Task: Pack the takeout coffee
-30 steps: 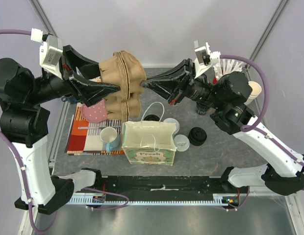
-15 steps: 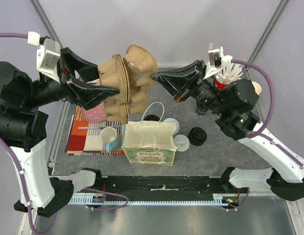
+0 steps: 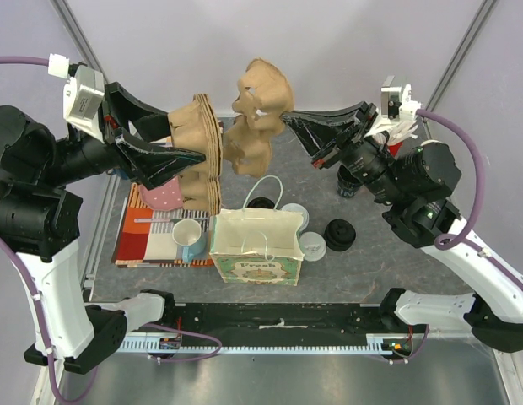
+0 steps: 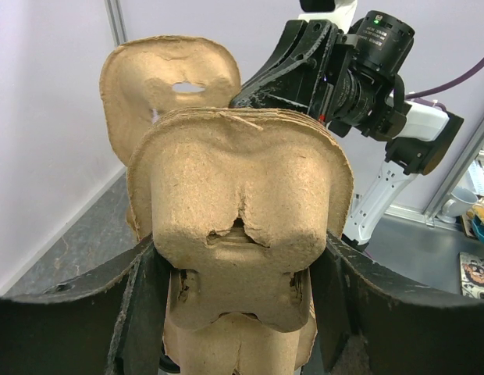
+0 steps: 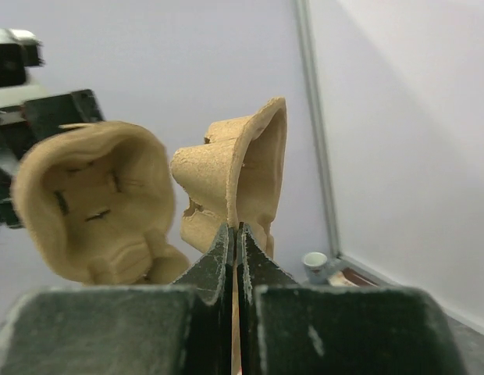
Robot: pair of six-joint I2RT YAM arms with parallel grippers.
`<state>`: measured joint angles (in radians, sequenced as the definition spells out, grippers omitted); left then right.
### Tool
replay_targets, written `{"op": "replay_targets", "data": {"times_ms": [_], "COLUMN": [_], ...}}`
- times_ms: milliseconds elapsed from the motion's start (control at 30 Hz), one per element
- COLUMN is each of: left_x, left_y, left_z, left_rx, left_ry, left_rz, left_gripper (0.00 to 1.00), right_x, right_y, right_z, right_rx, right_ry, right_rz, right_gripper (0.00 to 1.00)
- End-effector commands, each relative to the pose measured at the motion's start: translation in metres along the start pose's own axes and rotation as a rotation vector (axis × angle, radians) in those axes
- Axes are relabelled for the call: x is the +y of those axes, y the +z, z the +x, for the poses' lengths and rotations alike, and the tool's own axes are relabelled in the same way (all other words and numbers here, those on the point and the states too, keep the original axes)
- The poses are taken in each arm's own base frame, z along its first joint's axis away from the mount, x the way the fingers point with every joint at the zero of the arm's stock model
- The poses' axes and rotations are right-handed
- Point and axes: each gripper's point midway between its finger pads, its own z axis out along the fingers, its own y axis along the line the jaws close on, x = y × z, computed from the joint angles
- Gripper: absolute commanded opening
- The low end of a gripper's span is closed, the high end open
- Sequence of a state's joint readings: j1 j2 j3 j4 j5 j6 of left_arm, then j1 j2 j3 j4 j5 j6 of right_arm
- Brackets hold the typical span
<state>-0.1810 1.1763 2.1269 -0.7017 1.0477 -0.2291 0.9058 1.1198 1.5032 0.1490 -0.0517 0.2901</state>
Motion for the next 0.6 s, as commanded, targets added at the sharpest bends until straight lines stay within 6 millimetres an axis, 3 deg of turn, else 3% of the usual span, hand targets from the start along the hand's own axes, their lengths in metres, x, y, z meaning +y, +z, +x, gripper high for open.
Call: {"op": "replay_targets", "data": {"times_ms": [0,67,167,200,300,333,433,567], "left_x": [-0.007,-0.008,-0.008,-0.008,-0.009,-0.009,-0.012,-0.018], "left_y": [-0.002,-0.003,-0.003,-0.002,-0.003,-0.003,-0.003,-0.002], "left_z": [-0.013,-0.015,-0.016,-0.016,-0.017,-0.017,-0.019,-0.021], "left_rx": [-0.033,-0.037,-0.041,-0.040,-0.043,-0.043,-0.045,-0.050], "left_ry": [0.057,0.059,0.063,0.063,0.063,0.063,0.068,0.072], "left_rz": [0.001,0.005,0.005,0.006,0.005,0.007,0.014,0.043], "left_gripper": [0.02,0.02,0.02,0.02,0.02,0.02,0.02,0.02], "right_x": [-0.031,-0.051,-0.104,-0.129,-0.164,-0.179,-0.196,-0.214], "right_y": [-0.011,-0.022,-0.050,-0.069,-0.110,-0.139,-0.193,-0.251], "right_z": [-0.018,-0.022,-0.017,-0.020,-0.004,-0.001,-0.002,-0.019], "right_rx": [-0.028,0.003,0.124,0.172,0.348,0.430,0.547,0.601], "right_ry": [-0.125,-0.209,-0.420,-0.518,-0.678,-0.763,-0.899,-0.970], "right_rz": [0.170,0.282,0.558,0.709,0.946,1.095,1.346,1.564], "right_gripper": [0.00,0.00,0.00,0.00,0.00,0.00,0.00,0.00]}}
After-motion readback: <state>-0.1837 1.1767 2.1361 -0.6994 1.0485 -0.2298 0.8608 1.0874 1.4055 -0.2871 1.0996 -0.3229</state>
